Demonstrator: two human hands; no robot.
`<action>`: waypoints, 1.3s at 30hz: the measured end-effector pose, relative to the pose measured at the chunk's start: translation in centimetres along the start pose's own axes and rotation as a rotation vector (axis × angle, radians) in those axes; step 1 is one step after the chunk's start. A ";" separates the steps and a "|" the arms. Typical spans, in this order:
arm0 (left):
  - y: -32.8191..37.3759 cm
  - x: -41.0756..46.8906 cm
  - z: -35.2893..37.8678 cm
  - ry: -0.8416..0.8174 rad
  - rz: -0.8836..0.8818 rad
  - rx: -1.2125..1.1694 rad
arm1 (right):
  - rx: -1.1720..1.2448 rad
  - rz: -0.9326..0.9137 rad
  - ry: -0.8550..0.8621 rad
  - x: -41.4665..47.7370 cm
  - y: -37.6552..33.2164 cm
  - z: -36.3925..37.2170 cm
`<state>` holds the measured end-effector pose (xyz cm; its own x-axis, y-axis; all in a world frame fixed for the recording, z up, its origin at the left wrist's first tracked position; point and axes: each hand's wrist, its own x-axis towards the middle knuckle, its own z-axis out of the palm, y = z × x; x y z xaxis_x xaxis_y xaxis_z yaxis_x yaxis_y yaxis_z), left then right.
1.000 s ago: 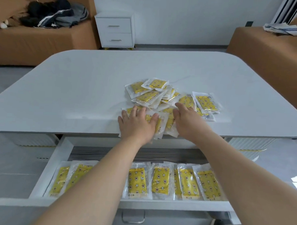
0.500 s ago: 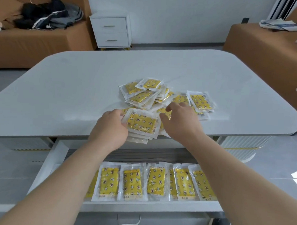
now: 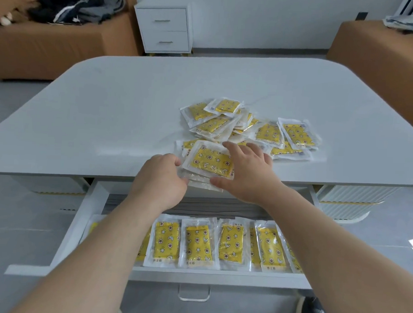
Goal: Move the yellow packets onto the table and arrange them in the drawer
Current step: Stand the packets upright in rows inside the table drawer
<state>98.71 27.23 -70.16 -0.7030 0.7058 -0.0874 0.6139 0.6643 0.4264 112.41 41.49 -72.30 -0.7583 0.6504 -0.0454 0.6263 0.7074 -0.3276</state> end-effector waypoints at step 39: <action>3.8 2.0 4.3 0.298 0.016 0.075 | 1.348 0.504 0.260 -2.0 0.8 -4.3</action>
<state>101.22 32.21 -72.60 -0.7608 0.6200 0.1915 0.6424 0.6780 0.3572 115.25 41.96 -68.41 -0.3700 0.8793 -0.2999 0.0587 -0.3001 -0.9521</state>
